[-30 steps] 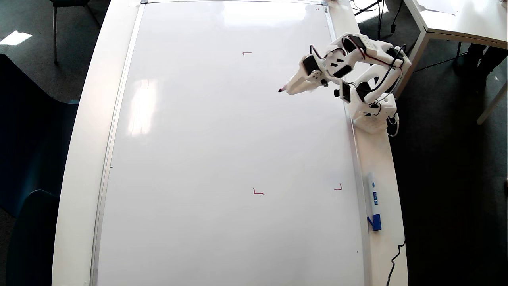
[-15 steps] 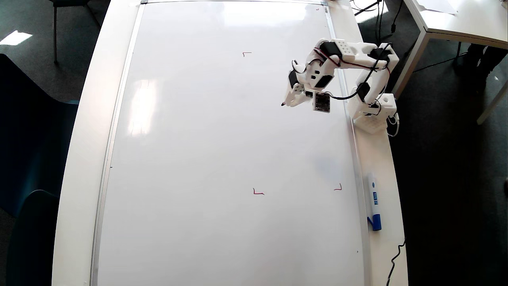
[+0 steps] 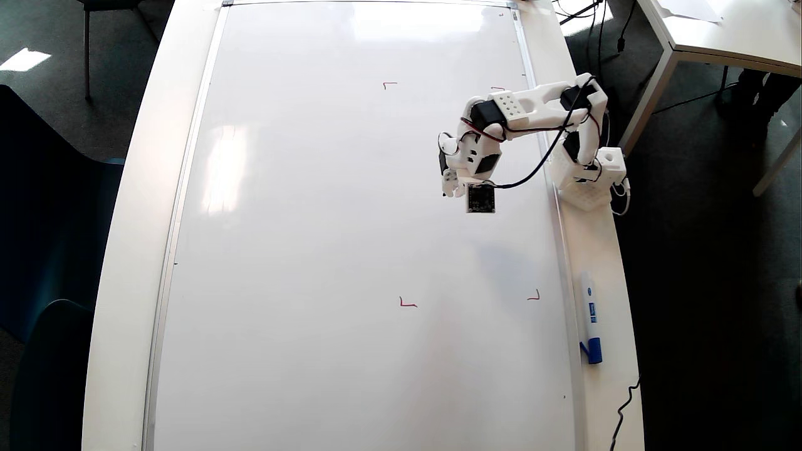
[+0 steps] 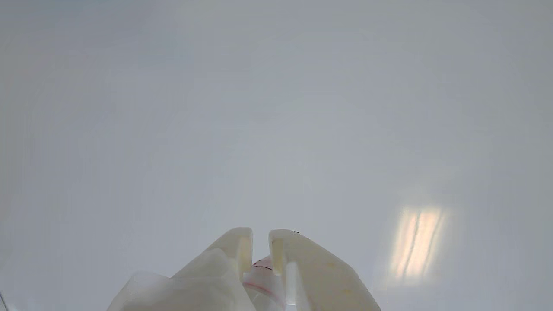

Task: Draw on a whiteboard a robot head using a pen attached to the gripper

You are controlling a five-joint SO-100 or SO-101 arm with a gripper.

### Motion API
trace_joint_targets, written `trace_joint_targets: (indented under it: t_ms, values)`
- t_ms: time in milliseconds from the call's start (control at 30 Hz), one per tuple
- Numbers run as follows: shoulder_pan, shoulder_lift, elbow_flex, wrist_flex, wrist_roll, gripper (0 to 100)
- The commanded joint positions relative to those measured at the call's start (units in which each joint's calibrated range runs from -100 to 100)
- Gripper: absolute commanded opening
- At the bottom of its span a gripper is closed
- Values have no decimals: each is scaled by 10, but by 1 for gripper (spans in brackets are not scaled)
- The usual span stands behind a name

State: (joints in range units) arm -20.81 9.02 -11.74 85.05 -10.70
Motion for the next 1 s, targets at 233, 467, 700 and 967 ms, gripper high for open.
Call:
trace_joint_targets:
  t_ms: [233,467,700,967]
  values:
    - [-17,106,-115,-3,-6,1]
    - [-25,168,-183,-3,-6,1]
    - [-26,219,-232,-4,-7,1]
    - [-26,241,-242,-21,-7,1]
